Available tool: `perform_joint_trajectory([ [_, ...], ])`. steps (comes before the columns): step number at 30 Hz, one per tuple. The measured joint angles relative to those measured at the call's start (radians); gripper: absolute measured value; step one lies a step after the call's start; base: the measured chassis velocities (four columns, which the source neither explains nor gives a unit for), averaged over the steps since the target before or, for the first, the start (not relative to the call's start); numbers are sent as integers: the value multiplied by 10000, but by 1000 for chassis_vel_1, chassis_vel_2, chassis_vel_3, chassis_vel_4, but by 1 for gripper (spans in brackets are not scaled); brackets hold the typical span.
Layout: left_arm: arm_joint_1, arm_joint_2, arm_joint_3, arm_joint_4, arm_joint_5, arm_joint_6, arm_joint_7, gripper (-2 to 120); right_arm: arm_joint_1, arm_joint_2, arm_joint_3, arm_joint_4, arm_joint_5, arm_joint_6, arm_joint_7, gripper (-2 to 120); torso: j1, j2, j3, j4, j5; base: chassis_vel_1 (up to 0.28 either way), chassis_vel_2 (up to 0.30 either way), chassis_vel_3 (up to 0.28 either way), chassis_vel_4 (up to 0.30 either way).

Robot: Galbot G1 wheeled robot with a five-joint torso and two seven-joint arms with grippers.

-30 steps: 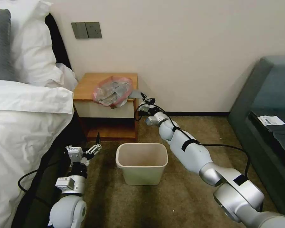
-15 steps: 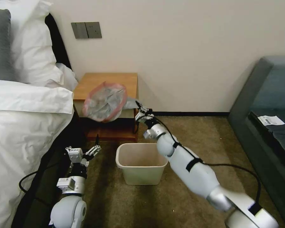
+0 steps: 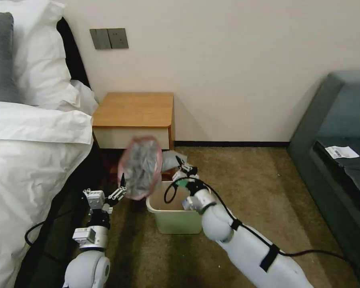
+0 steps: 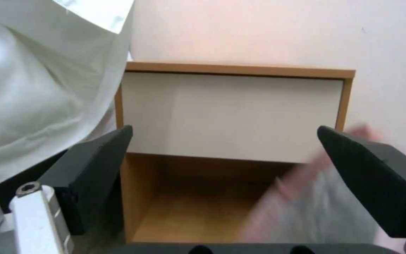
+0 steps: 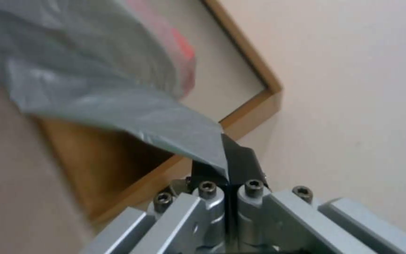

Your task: Pick up the garbage bag from the table and place it over the trash can.

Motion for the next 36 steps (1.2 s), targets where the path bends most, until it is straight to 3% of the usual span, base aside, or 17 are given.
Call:
perform_joint_trajectory([
  [11,-31,0,12,99,36,-1,-64,98,-767,-921,-599,1241,212,-359,-395,0,0,1,0,0,0,0,0,0,0],
  [21,-52,44,-7,103,56,-9,-118,98,-1414,-1514,-206,1627,4,-137,-451,0,0,0,1,1,0,0,0,0,0],
  [29,32,24,-252,-539,79,326,-541,98,-1516,-1848,-19,1604,900,99,-679,0,0,0,1,0,1,0,0,0,0],
  [34,71,113,-372,-1114,-199,933,-973,98,-1523,-2016,31,1638,1769,322,-990,14,1,0,1,1,1,0,0,0,0],
  [36,70,139,-379,-1390,-360,1160,-1098,98,-1460,-2198,119,1718,2120,519,-1425,25,1,0,1,1,1,0,0,0,0],
])
